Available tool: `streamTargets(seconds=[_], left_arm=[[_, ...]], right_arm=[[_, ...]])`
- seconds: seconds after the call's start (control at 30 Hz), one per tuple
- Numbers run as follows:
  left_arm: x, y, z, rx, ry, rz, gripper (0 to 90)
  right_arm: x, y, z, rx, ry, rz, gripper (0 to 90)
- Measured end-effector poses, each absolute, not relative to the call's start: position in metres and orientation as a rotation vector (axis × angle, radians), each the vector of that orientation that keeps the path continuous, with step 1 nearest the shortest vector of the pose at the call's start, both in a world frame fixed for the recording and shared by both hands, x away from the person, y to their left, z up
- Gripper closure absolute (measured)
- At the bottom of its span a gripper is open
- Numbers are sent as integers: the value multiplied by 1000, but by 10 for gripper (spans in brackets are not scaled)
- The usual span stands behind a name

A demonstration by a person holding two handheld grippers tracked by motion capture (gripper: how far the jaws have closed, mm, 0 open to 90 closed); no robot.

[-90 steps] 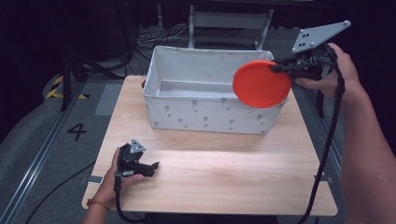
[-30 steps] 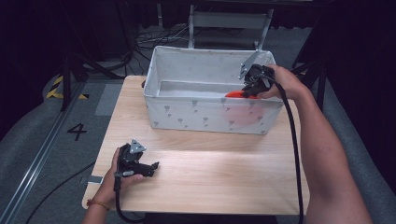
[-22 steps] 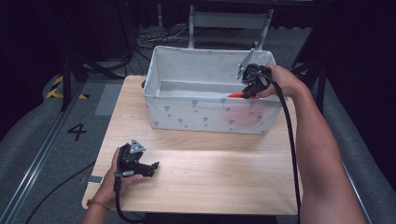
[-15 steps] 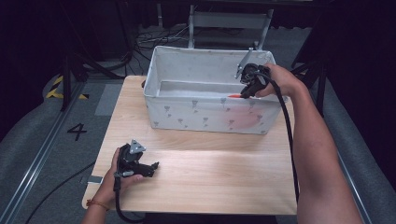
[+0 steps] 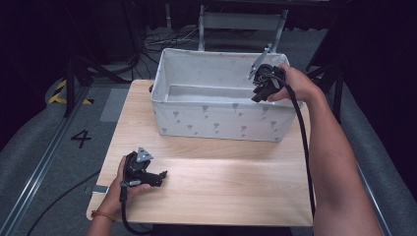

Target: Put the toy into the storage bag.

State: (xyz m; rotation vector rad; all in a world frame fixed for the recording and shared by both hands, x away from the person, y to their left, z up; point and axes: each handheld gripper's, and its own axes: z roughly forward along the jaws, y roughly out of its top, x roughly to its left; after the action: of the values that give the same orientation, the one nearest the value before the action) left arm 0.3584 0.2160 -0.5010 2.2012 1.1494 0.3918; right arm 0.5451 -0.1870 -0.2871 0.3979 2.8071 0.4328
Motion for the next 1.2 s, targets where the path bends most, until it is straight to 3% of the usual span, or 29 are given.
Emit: streamTargets(seconds=[0.53,1.2], left_arm=[[358,216,-501,2198,1157,395,7],[358,216,-501,2199,1153,398,7]], right_arm=[[519,-206,-268,618,2512,789,280],[475,-242,-260,733,2295,848,211]])
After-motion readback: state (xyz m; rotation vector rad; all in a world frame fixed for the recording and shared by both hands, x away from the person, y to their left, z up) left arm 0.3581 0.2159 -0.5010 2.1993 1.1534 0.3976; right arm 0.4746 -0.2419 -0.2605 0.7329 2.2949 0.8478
